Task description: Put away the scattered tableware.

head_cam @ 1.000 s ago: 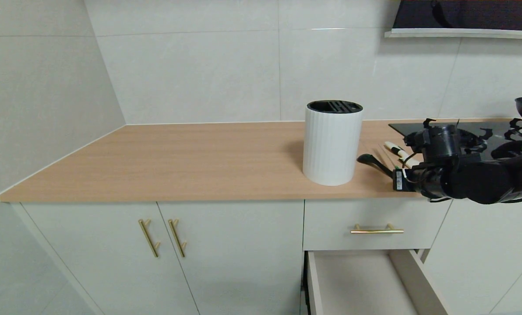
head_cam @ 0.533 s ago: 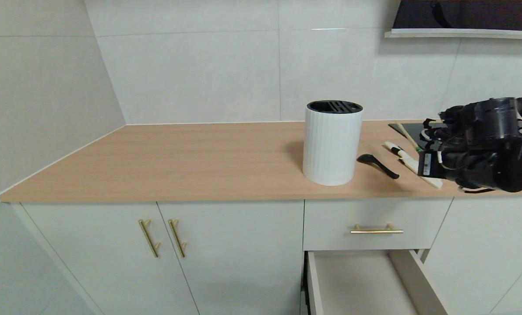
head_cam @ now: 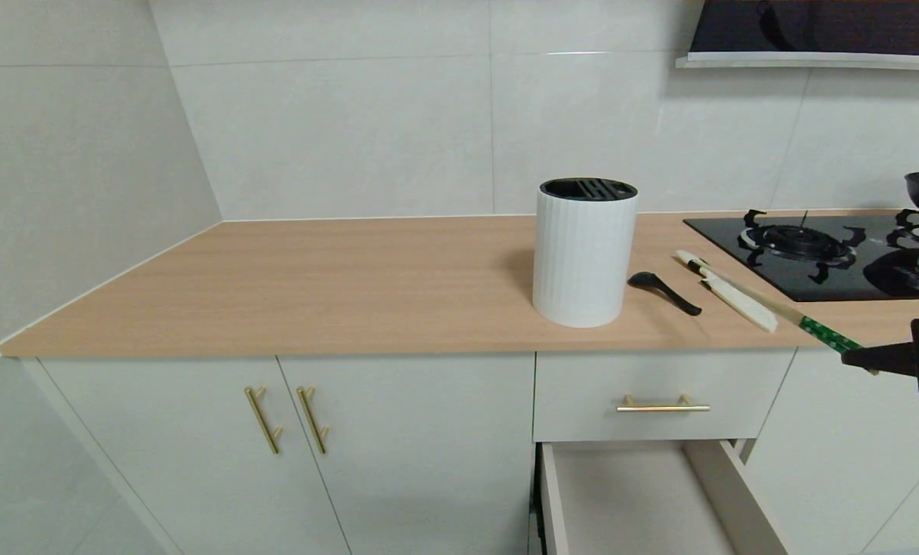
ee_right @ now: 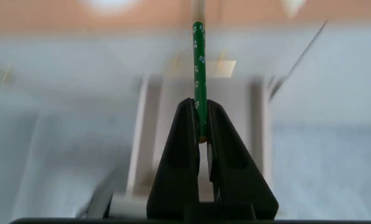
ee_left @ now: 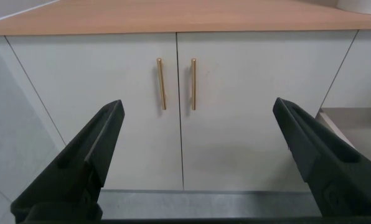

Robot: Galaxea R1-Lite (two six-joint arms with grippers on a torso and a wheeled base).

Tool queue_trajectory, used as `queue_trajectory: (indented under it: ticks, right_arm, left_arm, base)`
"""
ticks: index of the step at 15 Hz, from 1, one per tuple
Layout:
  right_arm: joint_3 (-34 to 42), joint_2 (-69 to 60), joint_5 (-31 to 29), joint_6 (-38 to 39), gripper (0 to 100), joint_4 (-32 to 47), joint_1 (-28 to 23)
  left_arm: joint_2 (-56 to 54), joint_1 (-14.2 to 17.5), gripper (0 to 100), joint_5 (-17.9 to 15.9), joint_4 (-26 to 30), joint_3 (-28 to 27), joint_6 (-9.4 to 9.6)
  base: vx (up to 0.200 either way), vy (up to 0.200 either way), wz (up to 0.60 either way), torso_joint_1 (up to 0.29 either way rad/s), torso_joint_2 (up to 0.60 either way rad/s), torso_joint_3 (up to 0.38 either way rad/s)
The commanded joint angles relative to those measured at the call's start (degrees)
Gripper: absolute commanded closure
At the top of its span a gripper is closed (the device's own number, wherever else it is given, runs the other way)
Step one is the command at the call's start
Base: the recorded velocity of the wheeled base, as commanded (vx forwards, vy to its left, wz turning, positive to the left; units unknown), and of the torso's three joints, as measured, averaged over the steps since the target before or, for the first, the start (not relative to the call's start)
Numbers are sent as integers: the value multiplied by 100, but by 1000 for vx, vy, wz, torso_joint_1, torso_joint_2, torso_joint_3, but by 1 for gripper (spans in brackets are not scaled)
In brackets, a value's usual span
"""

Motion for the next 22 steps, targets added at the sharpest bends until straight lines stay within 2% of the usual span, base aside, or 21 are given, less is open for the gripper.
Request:
queue_trajectory:
  ticks: [1,3,5,11,17,22]
  right_arm:
    - [69,-333,151,-170,100,120,4]
    - [420,-316,546,-698,100,76,4]
    - [658,-307,696,-988,100,-47,4]
    - [921,133,801,-988,100,-100,461]
    - [1124,590,792,-996,100,-363,487]
    - [1220,686,792,-1023,100,-504,487]
  left_arm:
    - [-2,0,0,2,0,0,-1]
    - [-2,0,0,2,0,0,-1]
    - [-2,0,0,2,0,0,-1]
    - [-2,0,0,2,0,0,-1]
    - [-2,0,0,2,0,0,-1]
    - [-2,0,0,2,0,0,-1]
  base:
    - [0,0,0,0,0,0]
    - [0,0,0,0,0,0]
    - [0,0,0,0,0,0]
    - [0,0,0,0,0,0]
    - [0,0,0,-4,8,6]
    - [0,0,0,-153,384,227]
